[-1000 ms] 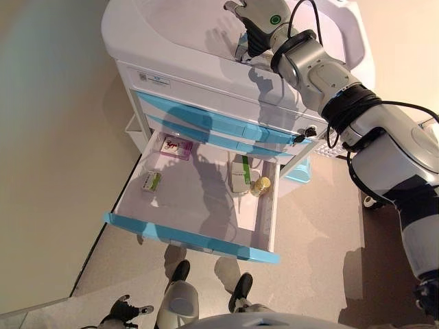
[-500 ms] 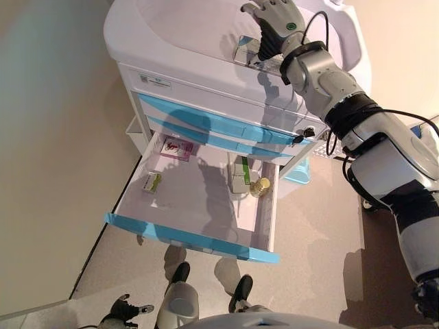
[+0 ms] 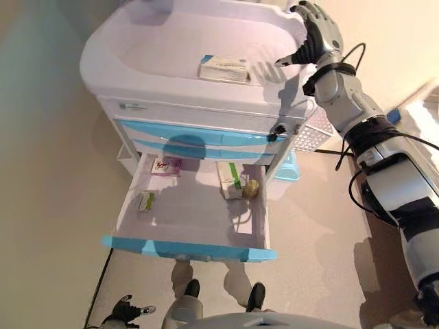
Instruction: Open the drawer and pick up the medicine
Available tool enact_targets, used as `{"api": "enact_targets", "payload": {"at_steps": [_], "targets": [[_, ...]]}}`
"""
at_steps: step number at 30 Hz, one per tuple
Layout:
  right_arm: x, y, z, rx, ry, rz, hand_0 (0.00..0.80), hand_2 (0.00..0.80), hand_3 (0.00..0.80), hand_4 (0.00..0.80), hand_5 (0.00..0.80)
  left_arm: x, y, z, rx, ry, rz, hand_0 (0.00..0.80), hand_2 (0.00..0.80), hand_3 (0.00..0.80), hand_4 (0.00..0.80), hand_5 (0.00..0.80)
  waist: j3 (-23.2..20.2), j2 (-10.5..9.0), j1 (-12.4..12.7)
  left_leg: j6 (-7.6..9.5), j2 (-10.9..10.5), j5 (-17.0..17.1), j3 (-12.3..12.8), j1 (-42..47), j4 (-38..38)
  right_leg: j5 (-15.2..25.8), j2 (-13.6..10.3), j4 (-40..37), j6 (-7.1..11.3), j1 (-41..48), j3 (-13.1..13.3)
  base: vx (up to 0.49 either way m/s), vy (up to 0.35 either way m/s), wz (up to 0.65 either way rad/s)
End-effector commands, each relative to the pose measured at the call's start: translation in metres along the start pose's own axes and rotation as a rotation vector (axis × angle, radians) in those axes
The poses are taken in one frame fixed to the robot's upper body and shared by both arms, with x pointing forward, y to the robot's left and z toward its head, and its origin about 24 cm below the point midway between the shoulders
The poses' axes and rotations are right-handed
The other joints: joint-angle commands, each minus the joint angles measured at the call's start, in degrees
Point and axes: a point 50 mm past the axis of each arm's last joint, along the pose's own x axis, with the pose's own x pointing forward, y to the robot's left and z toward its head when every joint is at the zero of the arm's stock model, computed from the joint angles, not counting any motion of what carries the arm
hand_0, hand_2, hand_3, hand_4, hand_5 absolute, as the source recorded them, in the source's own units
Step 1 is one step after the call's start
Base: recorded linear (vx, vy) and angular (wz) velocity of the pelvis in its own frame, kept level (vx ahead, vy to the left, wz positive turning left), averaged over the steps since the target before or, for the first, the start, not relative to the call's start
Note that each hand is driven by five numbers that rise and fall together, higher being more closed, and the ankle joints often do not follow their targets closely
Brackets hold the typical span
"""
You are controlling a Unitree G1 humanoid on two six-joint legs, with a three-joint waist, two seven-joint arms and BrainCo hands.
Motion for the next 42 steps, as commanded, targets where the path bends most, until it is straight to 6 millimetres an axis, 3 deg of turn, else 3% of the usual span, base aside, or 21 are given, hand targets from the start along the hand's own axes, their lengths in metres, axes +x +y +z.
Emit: {"api": "enact_targets", "payload": {"at_steps": [1, 9, 11, 19, 24, 31, 39, 40, 42], "targets": [[0.005, -0.033, -0.005, 0.040, -0.011, -0.131, 0.000, 0.000, 0.000, 0.000, 0.000, 0.001, 0.003, -0.004, -0.004, 0.030, 0.003, 0.000, 0.000, 0.000, 0.000, 0.000, -0.3, 0.03, -0.7, 2.03, -1.8, 2.0, -1.5, -0.6, -3.9, -3.0, -0.5, 1.7, 4.43, 2.7, 0.1, -0.010, 0.002, -0.19], [-0.018, -0.025, -0.043, 0.144, 0.107, -0.157, 0.000, 0.000, 0.000, 0.000, 0.000, 0.000, -0.004, -0.010, -0.005, 0.058, -0.007, 0.000, 0.000, 0.000, 0.000, 0.000, -1.8, 1.33, -2.4, 1.92, -1.4, 1.6, -0.1, 1.6, -4.4, -3.6, -0.2, 1.5, 4.25, 4.3, 0.9, 0.004, -0.015, -0.13], [-0.032, -0.017, -0.062, 0.177, 0.165, -0.148, 0.000, 0.000, 0.000, 0.000, 0.000, -0.001, -0.008, -0.011, -0.007, 0.063, -0.015, 0.000, 0.000, 0.000, 0.000, 0.000, -2.5, 1.85, -3.1, 1.87, -1.2, 1.4, 0.2, 2.4, -4.6, -3.8, -0.1, 1.4, 4.17, 5.1, 1.0, 0.020, -0.023, -0.10], [-0.075, 0.010, -0.100, 0.227, 0.299, -0.112, 0.000, 0.000, 0.000, 0.000, 0.000, -0.002, -0.013, -0.011, -0.021, 0.060, -0.022, 0.000, 0.000, 0.000, 0.000, 0.000, -3.4, 3.41, -4.5, 1.91, -1.0, 1.0, 1.0, 3.8, -4.8, -4.2, -0.1, 1.4, 4.11, 6.0, 1.3, 0.007, -0.008, -0.05], [-0.119, 0.033, -0.124, 0.245, 0.401, -0.061, 0.000, 0.000, 0.000, 0.000, 0.000, -0.002, -0.017, -0.011, -0.034, 0.055, -0.026, 0.000, 0.000, 0.000, 0.000, 0.000, -3.8, 4.48, -5.8, 2.01, -0.9, 0.8, 1.7, 4.8, -5.1, -4.4, 0.0, 1.3, 4.10, 6.5, 1.7, 0.002, -0.002, -0.02], [-0.159, 0.050, -0.143, 0.271, 0.506, -0.021, 0.000, 0.000, 0.000, 0.000, 0.000, -0.003, -0.023, -0.007, -0.038, 0.027, -0.041, 0.000, 0.000, 0.000, 0.000, 0.000, -3.9, 5.43, -6.9, 2.11, -1.0, 0.6, 2.2, 5.3, -5.1, -4.7, -0.1, 1.3, 4.04, 6.9, 2.1, 0.000, -0.005, -0.03], [-0.242, 0.092, -0.168, 0.502, 0.775, 0.132, 0.000, 0.000, 0.000, 0.000, 0.000, -0.001, -0.019, 0.017, -0.035, -0.069, -0.058, 0.000, 0.000, 0.000, 0.000, 0.000, -3.9, 6.48, -8.7, 2.02, -1.0, 0.7, 2.8, 6.0, -5.1, -5.2, -0.2, 1.7, 3.96, 7.3, 2.5, -0.009, -0.005, -0.05], [-0.242, 0.092, -0.168, 0.502, 0.776, 0.133, 0.000, 0.000, 0.000, 0.000, 0.000, -0.001, -0.019, 0.017, -0.034, -0.069, -0.058, 0.000, 0.000, 0.000, 0.000, 0.000, -3.9, 6.46, -8.7, 2.02, -1.0, 0.7, 2.8, 6.0, -5.1, -5.2, -0.2, 1.7, 3.96, 7.3, 2.5, 0.000, 0.000, 0.00], [-0.270, 0.102, -0.178, 0.521, 0.878, 0.188, 0.000, 0.000, 0.000, 0.000, 0.000, 0.000, -0.017, 0.020, -0.031, -0.081, -0.065, 0.000, 0.000, 0.000, 0.000, 0.000, -4.0, 6.76, -9.2, 2.02, -1.0, 0.6, 2.9, 6.3, -5.0, -5.5, -0.3, 2.0, 3.89, 7.7, 2.5, 0.000, 0.000, 0.00]]}}
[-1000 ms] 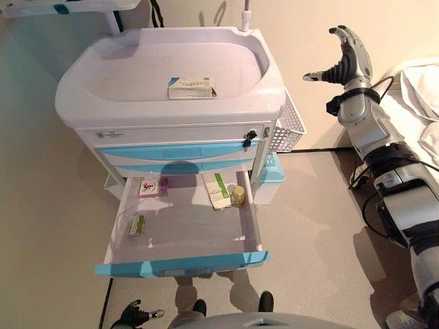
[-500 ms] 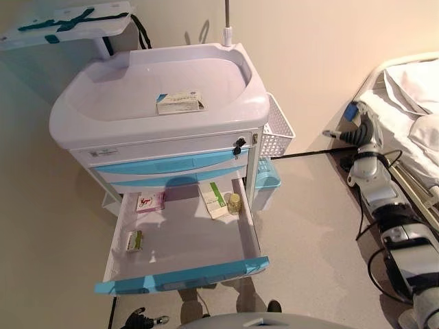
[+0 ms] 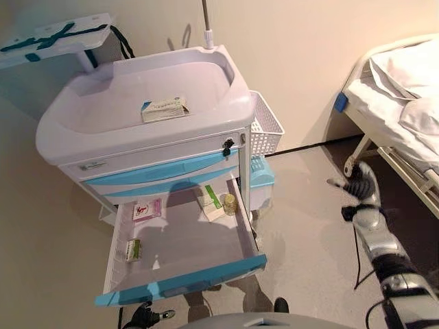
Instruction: Open the drawer and pick up the medicine
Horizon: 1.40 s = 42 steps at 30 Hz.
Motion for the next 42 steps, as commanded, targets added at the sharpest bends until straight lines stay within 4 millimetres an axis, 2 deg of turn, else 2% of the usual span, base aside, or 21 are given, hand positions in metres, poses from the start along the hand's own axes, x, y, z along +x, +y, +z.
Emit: {"api": "enact_targets", "payload": {"at_steps": [1, 4, 6, 8, 9, 10, 14, 23, 27, 30, 35, 40, 42], "targets": [[0.002, 0.004, 0.002, 0.102, -0.010, 0.026, 0.000, 0.000, 0.000, 0.000, 0.000, 0.005, 0.025, 0.022, 0.053, -0.072, 0.045, 0.000, 0.000, 0.000, 0.000, 0.000, -1.7, -2.84, -0.9, 1.28, -3.1, 0.3, -2.2, -4.4, 1.7, -4.2, -1.7, 2.3, 3.27, 2.5, -1.8, 0.000, -0.001, -0.03], [-0.008, 0.008, -0.027, 0.131, 0.100, 0.039, 0.000, 0.000, 0.000, 0.000, 0.000, 0.005, 0.024, 0.028, 0.052, -0.089, 0.034, 0.000, 0.000, 0.000, 0.000, 0.000, -1.6, -2.53, -1.4, 1.30, -3.1, 0.1, -1.9, -4.0, 1.7, -4.1, -1.7, 2.3, 3.32, 2.6, -1.4, 0.001, -0.002, -0.02], [-0.009, 0.009, -0.032, 0.133, 0.123, 0.043, 0.000, 0.000, 0.000, 0.000, 0.000, 0.005, 0.024, 0.028, 0.057, -0.087, 0.033, 0.000, 0.000, 0.000, 0.000, 0.000, -1.6, -2.43, -1.5, 1.31, -3.1, 0.1, -1.8, -3.9, 1.6, -4.1, -1.7, 2.3, 3.31, 2.6, -1.3, 0.000, 0.000, 0.00], [-0.017, 0.011, -0.054, 0.146, 0.217, 0.044, 0.000, 0.000, 0.000, 0.000, 0.000, 0.006, 0.024, 0.031, 0.058, -0.092, 0.028, 0.000, 0.000, 0.000, 0.000, 0.000, -1.5, -2.23, -2.0, 1.32, -3.1, 0.1, -1.6, -3.7, 1.5, -4.1, -1.7, 2.3, 3.27, 2.5, -1.1, 0.000, 0.000, 0.00], [-0.017, 0.011, -0.054, 0.146, 0.217, 0.044, 0.000, 0.000, 0.000, 0.000, 0.000, 0.006, 0.024, 0.031, 0.058, -0.092, 0.028, 0.000, 0.000, 0.000, 0.000, 0.000, -1.4, -2.24, -1.9, 1.32, -3.1, 0.1, -1.6, -3.7, 1.5, -4.1, -1.7, 2.2, 3.27, 2.5, -1.1, 0.000, 0.000, 0.00], [-0.023, 0.012, -0.068, 0.148, 0.274, 0.047, 0.000, 0.000, 0.000, 0.000, 0.000, 0.007, 0.024, 0.034, 0.057, -0.094, 0.025, 0.000, 0.000, 0.000, 0.000, 0.000, -1.3, -2.24, -2.2, 1.32, -3.1, 0.1, -1.5, -3.7, 1.5, -4.1, -1.6, 2.2, 3.29, 2.5, -0.8, 0.000, 0.000, 0.00], [-0.031, 0.011, -0.088, 0.142, 0.365, 0.048, 0.000, 0.000, 0.000, 0.000, 0.000, 0.008, 0.022, 0.034, 0.071, -0.082, 0.013, 0.000, 0.000, 0.000, 0.000, 0.000, -1.0, -2.30, -2.7, 1.30, -3.0, 0.1, -1.4, -3.6, 1.4, -3.9, -1.6, 2.1, 3.31, 2.3, -0.5, 0.000, 0.000, 0.00], [-0.042, 0.013, -0.107, 0.133, 0.449, 0.073, 0.000, 0.000, 0.000, 0.000, 0.000, 0.010, 0.016, 0.045, 0.166, -0.097, -0.032, 0.000, 0.000, 0.000, 0.000, 0.000, 0.1, -2.73, -3.8, 1.14, -2.9, 0.4, -0.9, -4.2, 1.2, -3.5, -1.4, 2.1, 3.41, 1.2, 0.2, -0.003, -0.002, -0.01], [-0.050, 0.016, -0.116, 0.171, 0.491, 0.089, 0.000, 0.000, 0.000, 0.000, 0.000, 0.012, 0.015, 0.062, 0.218, -0.139, -0.042, 0.000, 0.000, 0.000, 0.000, 0.000, 1.3, -3.08, -4.5, 1.25, -3.0, 0.3, -0.9, -4.9, 1.4, -3.4, -1.3, 2.6, 3.46, 0.1, 0.6, -0.018, -0.005, -0.07], [-0.062, 0.021, -0.131, 0.191, 0.572, 0.121, 0.000, 0.000, 0.000, 0.000, 0.000, 0.013, 0.014, 0.082, 0.263, -0.189, -0.041, 0.000, 0.000, 0.000, 0.000, 0.000, 2.3, -3.48, -5.1, 1.34, -3.0, 0.2, -0.8, -5.4, 1.7, -3.2, -1.3, 2.8, 3.45, -0.6, 1.2, -0.006, -0.004, -0.12], [-0.077, 0.023, -0.148, 0.215, 0.669, 0.139, 0.000, 0.000, 0.000, 0.000, 0.000, 0.013, 0.011, 0.099, 0.319, -0.226, -0.054, 0.000, 0.000, 0.000, 0.000, 0.000, 2.9, -3.90, -5.7, 1.38, -3.0, -0.2, -0.5, -5.6, 1.9, -3.3, -1.2, 3.0, 3.51, -1.1, 1.8, 0.001, -0.001, -0.02], [-0.083, 0.025, -0.154, 0.228, 0.709, 0.152, 0.000, 0.000, 0.000, 0.000, 0.000, 0.013, 0.008, 0.114, 0.347, -0.259, -0.061, 0.000, 0.000, 0.000, 0.000, 0.000, 3.9, -4.04, -6.4, 1.56, -3.2, -0.6, 0.0, -6.2, 2.4, -3.2, -1.2, 3.3, 3.56, -1.9, 2.6, -0.009, 0.005, -0.01], [-0.083, 0.026, -0.154, 0.215, 0.708, 0.171, 0.000, 0.000, 0.000, 0.000, 0.000, 0.012, 0.009, 0.129, 0.365, -0.299, -0.053, 0.000, 0.000, 0.000, 0.000, 0.000, 5.3, -4.11, -7.0, 1.69, -3.4, -0.8, 0.5, -7.3, 3.3, -2.9, -1.3, 3.8, 3.58, -3.2, 3.3, -0.059, 0.031, -0.15]]}}
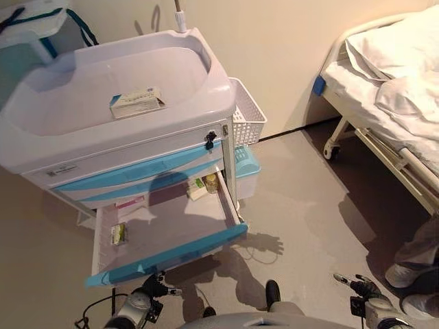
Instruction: Open the drawer and pick up the medicine
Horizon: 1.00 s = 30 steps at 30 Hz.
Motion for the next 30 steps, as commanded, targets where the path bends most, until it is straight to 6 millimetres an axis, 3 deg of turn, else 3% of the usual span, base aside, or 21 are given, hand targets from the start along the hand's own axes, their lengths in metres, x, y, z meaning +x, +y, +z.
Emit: {"api": "enact_targets", "payload": {"at_steps": [1, 8, 12, 30], "targets": [[0.003, 0.011, 0.020, 0.040, -0.049, 0.031, 0.000, 0.000, 0.000, 0.000, 0.000, 0.006, 0.029, 0.040, 0.046, -0.103, 0.073, 0.000, 0.000, 0.000, 0.000, 0.000, 1.1, -1.89, -1.6, 1.71, -2.6, -0.6, -1.6, -5.9, 3.5, -3.7, -1.4, 3.5, 3.57, -0.4, 0.4, -0.046, 0.033, -0.25], [0.002, 0.014, 0.021, 0.013, -0.055, 0.053, 0.000, 0.000, 0.000, 0.000, 0.000, 0.006, 0.050, 0.064, 0.072, -0.163, 0.131, 0.000, 0.000, 0.000, 0.000, 0.000, 2.8, -2.67, -2.5, 1.86, -2.9, -0.8, -0.3, -8.1, 4.4, -2.9, -1.3, 4.1, 3.65, -3.2, 2.1, -0.041, 0.018, -0.17], [0.003, 0.016, 0.025, -0.013, -0.071, 0.067, 0.000, 0.000, 0.000, 0.000, 0.000, 0.002, 0.075, 0.086, 0.090, -0.216, 0.198, 0.000, 0.000, 0.000, 0.000, 0.000, 4.0, -3.66, -3.1, 1.90, -2.8, -1.0, 0.3, -9.8, 5.3, -2.2, -1.0, 4.4, 3.59, -5.3, 3.2, -0.045, 0.003, -0.09], [0.003, 0.021, 0.041, -0.033, -0.127, 0.096, 0.000, 0.000, 0.000, 0.000, 0.000, -0.021, 0.146, 0.125, 0.133, -0.288, 0.407, 0.000, 0.000, 0.000, 0.000, 0.000, 7.3, -6.73, -4.1, 1.95, -2.1, -1.8, 1.7, -14.4, 9.0, -1.0, -0.3, 5.9, 3.55, -10.1, 5.4, -0.020, 0.001, -0.08]]}}
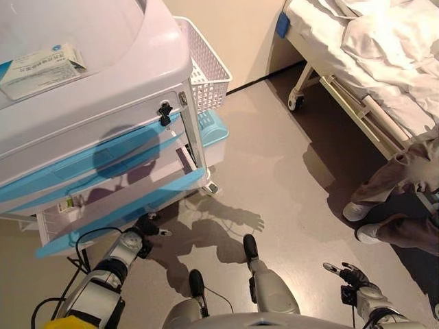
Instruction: Open the drawer and pick up the medicine
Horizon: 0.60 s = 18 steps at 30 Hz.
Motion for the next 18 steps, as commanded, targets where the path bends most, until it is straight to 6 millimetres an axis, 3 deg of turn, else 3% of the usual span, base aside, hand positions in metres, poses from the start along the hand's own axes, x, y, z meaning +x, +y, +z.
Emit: {"api": "enact_targets", "payload": {"at_steps": [1, 11, 18], "targets": [[0.002, 0.003, 0.016, -0.031, -0.058, 0.012, 0.000, 0.000, 0.000, 0.000, 0.000, 0.001, 0.044, 0.012, 0.004, -0.032, 0.144, 0.000, 0.000, 0.000, 0.000, 0.000, -0.4, -1.55, -0.2, 1.92, -1.1, -2.1, -3.8, -8.7, 8.2, -4.2, -0.7, 5.8, 3.85, -1.5, -0.4, 0.000, 0.000, 0.00], [0.002, 0.007, 0.021, -0.043, -0.086, 0.038, 0.000, 0.000, 0.000, 0.000, 0.000, -0.009, 0.112, 0.030, 0.033, -0.063, 0.324, 0.000, 0.000, 0.000, 0.000, 0.000, 1.0, -3.32, -0.5, 1.68, -0.6, -2.1, -3.7, -11.1, 9.9, -3.5, -0.5, 5.7, 3.80, -3.3, -0.3, 0.000, 0.000, 0.00], [0.001, 0.012, 0.020, -0.049, -0.093, 0.060, 0.000, 0.000, 0.000, 0.000, 0.000, -0.017, 0.141, 0.040, 0.037, -0.081, 0.407, 0.000, 0.000, 0.000, 0.000, 0.000, 1.3, -4.19, -0.3, 1.49, -0.3, -2.0, -3.9, -11.6, 10.2, -3.3, -0.4, 5.7, 3.82, -3.7, -0.3, 0.000, 0.000, 0.00]]}}
